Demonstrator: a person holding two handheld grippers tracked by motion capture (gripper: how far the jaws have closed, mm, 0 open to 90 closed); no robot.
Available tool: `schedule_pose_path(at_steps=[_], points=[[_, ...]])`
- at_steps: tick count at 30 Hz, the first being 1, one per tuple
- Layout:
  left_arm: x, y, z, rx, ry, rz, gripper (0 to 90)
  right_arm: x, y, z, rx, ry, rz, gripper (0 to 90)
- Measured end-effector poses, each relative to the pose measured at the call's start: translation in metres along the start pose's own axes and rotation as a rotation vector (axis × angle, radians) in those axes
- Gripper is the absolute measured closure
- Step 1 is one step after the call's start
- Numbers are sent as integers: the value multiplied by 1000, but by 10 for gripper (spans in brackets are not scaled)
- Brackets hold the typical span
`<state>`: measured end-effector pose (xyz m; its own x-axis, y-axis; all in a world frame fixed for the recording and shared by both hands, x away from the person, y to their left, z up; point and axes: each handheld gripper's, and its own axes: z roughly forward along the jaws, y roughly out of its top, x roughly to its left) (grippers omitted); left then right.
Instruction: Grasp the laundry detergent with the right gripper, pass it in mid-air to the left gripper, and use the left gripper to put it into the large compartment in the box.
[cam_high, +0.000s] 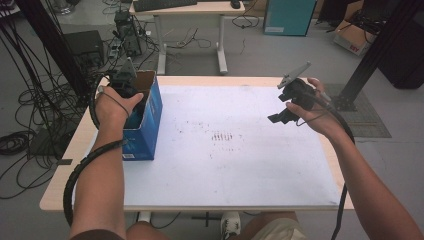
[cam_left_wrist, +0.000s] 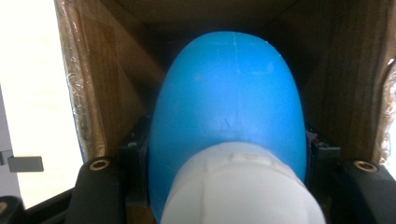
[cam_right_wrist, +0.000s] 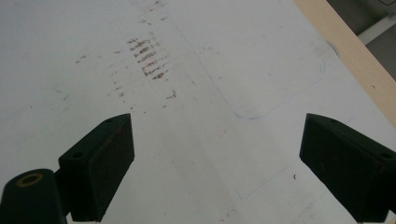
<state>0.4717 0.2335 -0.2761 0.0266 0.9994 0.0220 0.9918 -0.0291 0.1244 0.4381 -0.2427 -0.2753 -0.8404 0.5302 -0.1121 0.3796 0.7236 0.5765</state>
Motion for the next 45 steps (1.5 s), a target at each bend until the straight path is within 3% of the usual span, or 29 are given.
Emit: schedule_pose_path(at_steps=[29, 45], points=[[1, 1, 0, 9, -3, 3, 368, 0, 3, -3, 8, -5, -17, 102], [1, 1, 0, 8, -1, 4, 368, 1, 1, -2, 4, -6, -2, 102]])
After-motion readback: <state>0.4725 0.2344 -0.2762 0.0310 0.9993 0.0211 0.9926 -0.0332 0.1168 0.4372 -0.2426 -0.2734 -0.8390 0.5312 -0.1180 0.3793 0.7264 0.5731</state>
